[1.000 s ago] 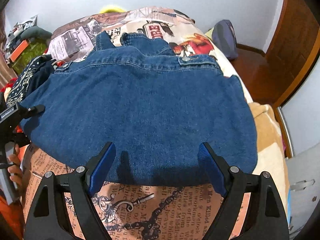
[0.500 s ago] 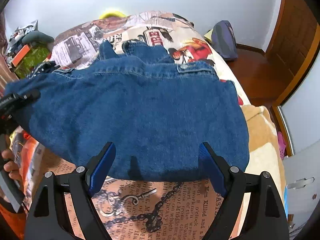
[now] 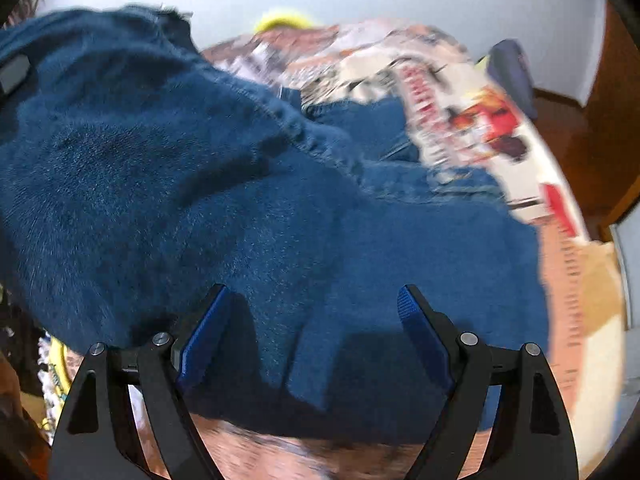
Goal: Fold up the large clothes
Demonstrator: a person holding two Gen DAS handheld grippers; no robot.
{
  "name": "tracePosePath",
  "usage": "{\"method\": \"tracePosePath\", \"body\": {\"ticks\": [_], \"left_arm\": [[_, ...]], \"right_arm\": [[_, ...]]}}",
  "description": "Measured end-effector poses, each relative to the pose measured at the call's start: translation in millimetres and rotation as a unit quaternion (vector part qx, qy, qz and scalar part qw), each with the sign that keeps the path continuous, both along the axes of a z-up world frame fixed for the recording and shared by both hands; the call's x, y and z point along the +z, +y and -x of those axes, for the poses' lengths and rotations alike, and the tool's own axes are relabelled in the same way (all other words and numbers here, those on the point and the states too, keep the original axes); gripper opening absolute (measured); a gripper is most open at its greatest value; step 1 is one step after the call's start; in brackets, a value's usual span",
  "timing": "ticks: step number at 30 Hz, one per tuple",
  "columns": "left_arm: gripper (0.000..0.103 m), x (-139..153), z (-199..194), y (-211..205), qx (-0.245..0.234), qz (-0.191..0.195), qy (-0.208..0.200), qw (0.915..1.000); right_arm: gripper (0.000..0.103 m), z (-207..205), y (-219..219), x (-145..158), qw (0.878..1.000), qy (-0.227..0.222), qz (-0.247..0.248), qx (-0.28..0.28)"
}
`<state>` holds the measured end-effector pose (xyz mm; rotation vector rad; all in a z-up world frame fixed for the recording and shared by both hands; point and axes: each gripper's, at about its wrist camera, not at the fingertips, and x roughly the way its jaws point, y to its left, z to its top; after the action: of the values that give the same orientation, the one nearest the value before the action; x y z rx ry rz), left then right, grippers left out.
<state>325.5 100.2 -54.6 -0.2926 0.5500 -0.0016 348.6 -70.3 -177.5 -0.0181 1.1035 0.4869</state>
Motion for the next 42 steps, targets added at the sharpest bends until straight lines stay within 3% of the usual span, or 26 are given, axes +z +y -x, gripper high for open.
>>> {"method": "tracePosePath", "body": {"ticks": [3,5,9,13,18,22,26,28,31,34,37,42], "left_arm": [[0.023,-27,-8,2,0.011,-0.023,0.037,0.999],[0.023,-39,-7,5,0.019,-0.023,0.053,0.9982],[0.023,-39,-14,6,0.018,-0.003,0.059,0.9981],[0.022,-20,-24,-32,-0.018,-0.012,0.037,0.9991],[0.022,-11,-41,-117,-0.111,-0.019,0.016,0.9935],[0.022,-42,-56,-191,-0.223,-0.023,0.063,0.9725],[0.023,-110,-55,-237,-0.301,-0.062,0.172,0.9358],[0.027,-125,-44,-244,-0.312,-0.073,0.185,0.929],[0.035,-121,-33,-243,-0.313,-0.091,0.179,0.9284],[0.042,-113,-26,-240,-0.326,-0.099,0.195,0.92],[0.052,-100,-16,-224,-0.326,-0.09,0.194,0.9208],[0.059,-71,12,-189,-0.296,-0.083,0.164,0.9373]], "right_arm": [[0.083,-1,24,-34,0.998,0.05,-0.001,0.029],[0.083,-1,30,-50,0.998,0.06,0.006,0.03],[0.083,3,24,-44,0.997,0.057,0.004,0.051],[0.083,6,-20,-22,0.998,0.045,-0.023,0.022],[0.083,15,-108,2,0.998,0.004,-0.005,-0.065],[0.083,29,-192,3,0.99,0.01,0.031,-0.14],[0.083,43,-244,2,0.98,0.006,0.069,-0.186],[0.083,50,-256,2,0.979,0.009,0.062,-0.194],[0.083,50,-262,1,0.979,0.01,0.045,-0.199],[0.083,57,-257,9,0.981,0.0,0.03,-0.194],[0.083,65,-248,24,0.983,-0.021,0.012,-0.181],[0.083,72,-226,53,0.987,-0.059,-0.019,-0.15]]}}
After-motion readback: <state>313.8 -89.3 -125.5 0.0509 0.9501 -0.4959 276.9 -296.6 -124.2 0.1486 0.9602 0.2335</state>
